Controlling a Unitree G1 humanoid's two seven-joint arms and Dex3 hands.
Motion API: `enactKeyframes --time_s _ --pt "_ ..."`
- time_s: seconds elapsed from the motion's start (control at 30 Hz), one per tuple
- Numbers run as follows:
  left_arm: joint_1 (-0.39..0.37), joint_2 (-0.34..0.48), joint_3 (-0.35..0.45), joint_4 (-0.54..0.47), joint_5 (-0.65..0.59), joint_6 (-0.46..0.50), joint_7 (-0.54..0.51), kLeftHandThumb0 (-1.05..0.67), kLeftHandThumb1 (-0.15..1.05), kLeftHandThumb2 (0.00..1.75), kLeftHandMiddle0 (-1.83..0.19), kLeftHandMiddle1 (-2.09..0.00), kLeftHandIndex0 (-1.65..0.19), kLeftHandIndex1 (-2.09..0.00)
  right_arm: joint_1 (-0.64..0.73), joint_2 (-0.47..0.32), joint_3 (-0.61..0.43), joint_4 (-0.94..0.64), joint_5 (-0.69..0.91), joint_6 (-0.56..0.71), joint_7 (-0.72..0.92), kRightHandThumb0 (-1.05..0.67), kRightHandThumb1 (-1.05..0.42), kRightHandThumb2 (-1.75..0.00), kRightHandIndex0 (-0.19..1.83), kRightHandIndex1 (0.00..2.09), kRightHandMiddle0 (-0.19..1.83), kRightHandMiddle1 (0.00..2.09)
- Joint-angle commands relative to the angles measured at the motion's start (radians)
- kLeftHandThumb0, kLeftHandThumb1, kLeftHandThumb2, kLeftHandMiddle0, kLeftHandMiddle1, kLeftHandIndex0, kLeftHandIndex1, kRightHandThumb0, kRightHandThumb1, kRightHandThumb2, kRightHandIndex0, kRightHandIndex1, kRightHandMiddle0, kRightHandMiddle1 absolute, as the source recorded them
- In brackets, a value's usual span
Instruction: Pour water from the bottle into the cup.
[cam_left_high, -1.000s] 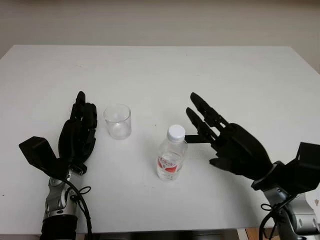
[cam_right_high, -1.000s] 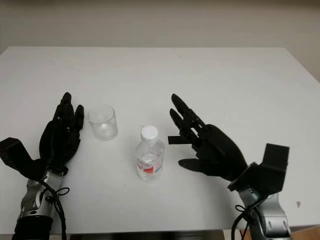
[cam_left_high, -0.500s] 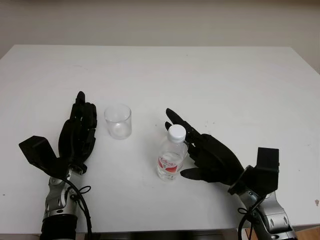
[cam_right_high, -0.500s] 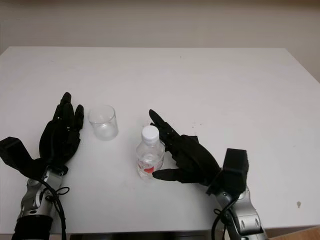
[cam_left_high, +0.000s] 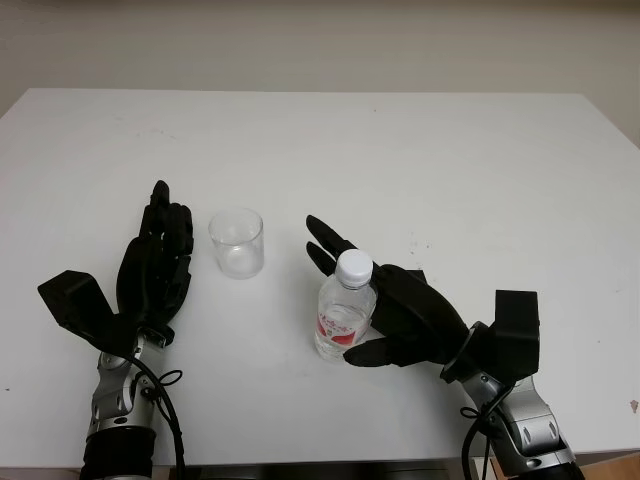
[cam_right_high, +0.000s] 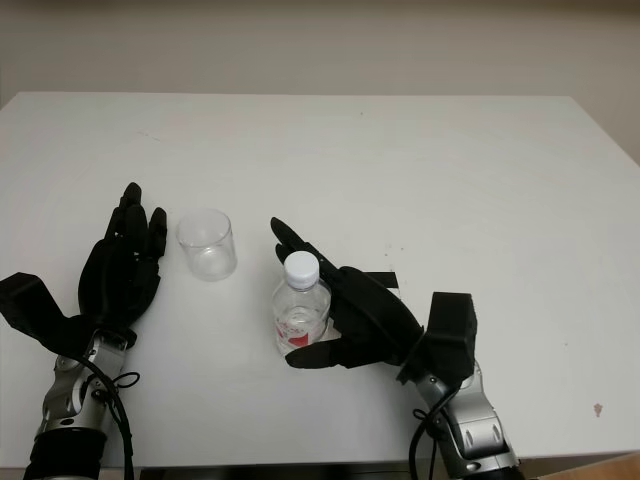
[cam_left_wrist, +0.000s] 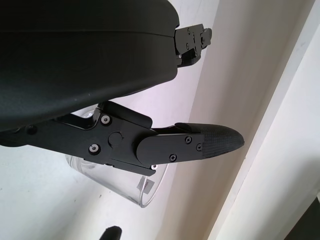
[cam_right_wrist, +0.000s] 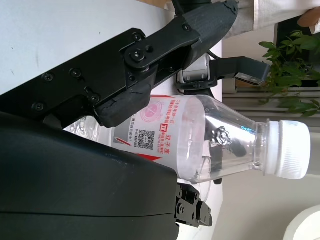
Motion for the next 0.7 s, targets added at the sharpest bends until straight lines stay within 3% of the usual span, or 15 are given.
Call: enactKeyframes --time_s 0.0,0.07,0.13,0.17,0.2,0.23,0.27,0.33,0.47,0.53,0.67 --pt "-0.01 -0.004 -0.001 0.007 0.004 -0.011 -0.003 -0.69 1.05 0.42 0.14 -0.05 0.15 -0.05 -0.026 0.001 0.002 -0.004 0.002 0.003 0.002 -0.93 -0.81 -0.04 -0.19 0.0 -0.19 0.0" --pt "-0.008 -0.005 0.0 0.007 0.003 -0.014 -0.004 -0.69 1.05 0.42 0.15 -0.05 0.15 -0.05 -0.025 0.001 0.005 -0.009 -0.017 0.005 -0.017 -0.86 -0.8 -0.04 -0.15 0.02 -0.13 0.04" --pt "-0.007 -0.005 0.002 0.005 0.0 -0.014 -0.003 -0.69 1.05 0.42 0.15 -0.05 0.15 -0.05 -0.021 0.003 0.009 -0.005 -0.046 -0.015 -0.041 -0.8 -0.79 -0.05 0.02 0.13 0.05 0.16" --pt "-0.006 -0.006 0.003 0.003 0.0 -0.011 0.001 -0.69 1.05 0.42 0.15 -0.05 0.15 -0.05 -0.019 0.007 0.011 0.002 -0.057 -0.031 -0.05 -0.72 -0.8 -0.05 0.12 0.65 0.01 0.85" --pt "-0.005 -0.006 0.004 0.003 0.0 -0.012 0.0 -0.7 1.05 0.41 0.15 -0.05 0.15 -0.05 -0.015 0.012 0.016 0.006 -0.073 -0.045 -0.065 -0.67 -0.81 -0.05 0.1 1.14 -0.02 1.3" --pt "-0.005 -0.005 0.004 0.003 0.0 -0.013 0.0 -0.7 1.05 0.41 0.15 -0.05 0.15 -0.05 -0.013 0.016 0.02 0.009 -0.083 -0.055 -0.075 -0.58 -0.84 -0.06 0.43 1.7 0.28 1.77" --pt "-0.005 -0.005 0.005 0.003 -0.002 -0.011 -0.001 -0.7 1.05 0.4 0.15 -0.05 0.15 -0.05 -0.008 0.019 0.024 0.007 -0.095 -0.061 -0.088 -0.54 -0.86 -0.06 0.63 1.89 0.45 1.93" --pt "-0.006 -0.006 0.008 0.003 -0.007 -0.009 -0.002 -0.7 1.05 0.4 0.15 -0.05 0.16 -0.05 0.003 0.021 0.036 -0.005 -0.134 -0.079 -0.124 -0.5 -0.92 -0.07 1.13 2.04 0.82 2.05" --pt "-0.004 -0.003 0.006 -0.001 -0.006 -0.006 -0.004 -0.7 1.05 0.39 0.16 -0.05 0.16 -0.05 0.024 0.027 0.049 -0.015 -0.188 -0.131 -0.178 -0.46 -1.04 -0.25 1.75 2.09 1.52 2.09" --pt "-0.004 -0.003 0.006 0.002 -0.007 -0.008 -0.007 -0.7 1.05 0.4 0.16 -0.05 0.17 -0.05 0.03 0.028 0.052 -0.014 -0.201 -0.145 -0.194 -0.46 -1.05 -0.33 1.81 2.09 1.56 2.09" --pt "-0.006 -0.006 0.007 0.003 -0.006 -0.01 -0.003 -0.7 1.05 0.39 0.15 -0.06 0.16 -0.05 0.039 0.03 0.058 -0.016 -0.213 -0.152 -0.217 -0.46 -1.05 -0.41 1.81 2.09 1.42 2.09"
